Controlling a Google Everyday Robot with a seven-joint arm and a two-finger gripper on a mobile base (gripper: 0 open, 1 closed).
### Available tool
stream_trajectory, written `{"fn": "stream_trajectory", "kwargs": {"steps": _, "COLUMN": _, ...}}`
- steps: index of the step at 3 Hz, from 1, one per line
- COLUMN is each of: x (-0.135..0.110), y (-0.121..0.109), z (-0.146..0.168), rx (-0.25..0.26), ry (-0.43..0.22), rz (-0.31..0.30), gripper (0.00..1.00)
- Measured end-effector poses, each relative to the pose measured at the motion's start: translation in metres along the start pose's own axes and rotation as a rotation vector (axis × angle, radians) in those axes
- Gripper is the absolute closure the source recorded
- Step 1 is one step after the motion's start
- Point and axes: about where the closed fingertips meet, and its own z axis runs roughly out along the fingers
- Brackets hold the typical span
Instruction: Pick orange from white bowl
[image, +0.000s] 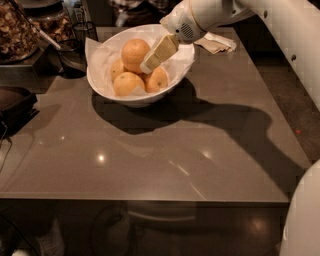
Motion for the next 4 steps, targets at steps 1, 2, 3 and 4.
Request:
{"fn": "stream_trajectory", "kwargs": {"steps": 1, "x": -0.008, "y": -0.014, "z": 0.028, "rx": 0.009, "ry": -0.021, "rz": 0.025, "gripper": 0.0}}
{"fn": "stream_trajectory", "kwargs": {"steps": 2, "x": -0.008, "y": -0.014, "z": 0.028, "rx": 0.009, "ry": -0.021, "rz": 0.025, "gripper": 0.0}}
{"fn": "stream_trajectory", "kwargs": {"steps": 3, "x": -0.005, "y": -0.011, "z": 0.032, "rx": -0.002, "ry": -0.048, "rz": 0.025, "gripper": 0.0}}
{"fn": "stream_trajectory", "kwargs": {"steps": 4, "x": 0.002, "y": -0.004, "z": 0.054, "rx": -0.061, "ry": -0.083, "rz": 0.048, "gripper": 0.0}}
